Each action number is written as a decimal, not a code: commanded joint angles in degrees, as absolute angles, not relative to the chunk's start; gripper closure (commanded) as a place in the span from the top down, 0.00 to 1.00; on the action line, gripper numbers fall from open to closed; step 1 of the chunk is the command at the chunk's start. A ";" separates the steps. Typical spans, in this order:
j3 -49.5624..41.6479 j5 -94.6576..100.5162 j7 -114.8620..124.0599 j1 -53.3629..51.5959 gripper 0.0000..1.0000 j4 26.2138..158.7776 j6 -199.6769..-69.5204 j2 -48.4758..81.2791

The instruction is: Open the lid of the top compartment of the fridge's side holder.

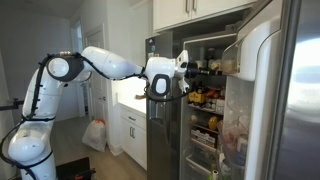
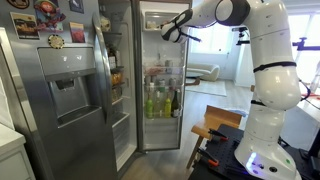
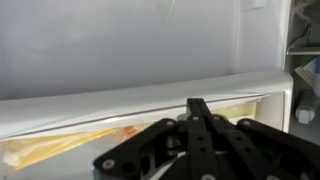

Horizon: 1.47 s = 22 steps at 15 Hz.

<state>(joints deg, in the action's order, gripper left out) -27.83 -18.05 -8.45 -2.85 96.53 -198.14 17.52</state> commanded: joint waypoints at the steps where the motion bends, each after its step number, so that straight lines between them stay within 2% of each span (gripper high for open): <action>1: -27.03 -18.37 -6.77 -1.32 0.00 93.32 -197.23 18.99; 15: -30.37 -19.85 -7.44 -3.23 0.00 92.47 -192.61 20.11; 22: -34.84 -19.18 -7.17 -7.15 0.00 93.11 -184.94 18.52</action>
<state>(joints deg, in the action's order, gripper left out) -32.29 -18.69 -7.37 -5.06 93.18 -190.25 18.70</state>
